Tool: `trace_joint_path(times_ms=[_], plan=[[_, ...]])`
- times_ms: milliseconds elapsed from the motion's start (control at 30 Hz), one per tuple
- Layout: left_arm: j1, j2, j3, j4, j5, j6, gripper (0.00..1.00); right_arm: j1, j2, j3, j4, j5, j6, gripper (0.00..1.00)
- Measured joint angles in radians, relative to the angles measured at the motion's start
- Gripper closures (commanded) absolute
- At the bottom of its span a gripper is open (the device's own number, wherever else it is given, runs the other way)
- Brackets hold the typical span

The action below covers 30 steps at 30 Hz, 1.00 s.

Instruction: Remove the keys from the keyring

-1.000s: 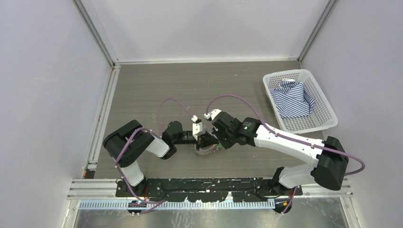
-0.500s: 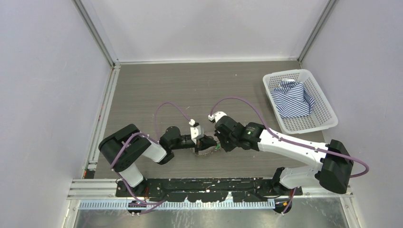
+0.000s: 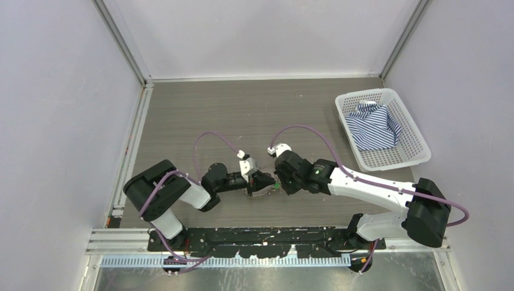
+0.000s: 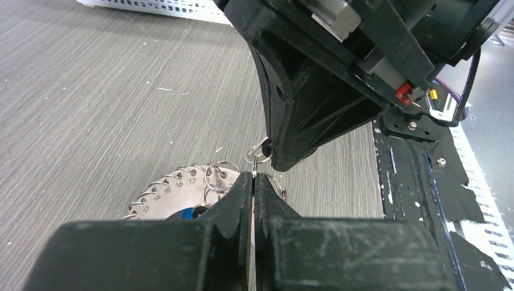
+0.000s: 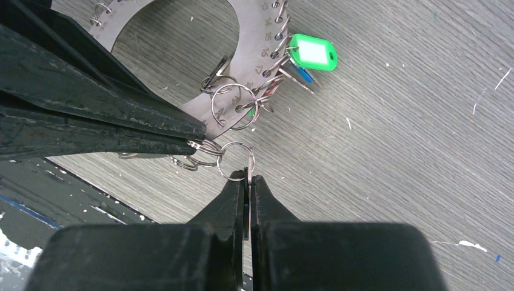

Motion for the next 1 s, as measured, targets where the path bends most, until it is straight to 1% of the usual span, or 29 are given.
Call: trace_joint_path(times_ms=[233, 633, 800, 1000], plan=[[0.000, -0.017, 0.000, 0.005, -0.033, -0.033, 1.00, 0.000, 0.001, -0.012, 0.026, 0.000, 0.002, 0.99], [-0.003, -0.052, -0.011, 0.005, -0.130, -0.156, 1.00, 0.000, 0.001, -0.012, 0.064, 0.019, 0.002, 0.99], [-0.005, -0.094, -0.026, -0.022, -0.180, -0.186, 1.00, 0.000, 0.003, -0.011, 0.087, 0.026, 0.005, 0.99], [-0.006, -0.118, -0.029, -0.043, -0.219, -0.264, 1.00, -0.008, 0.009, -0.005, 0.098, 0.037, 0.019, 0.99]])
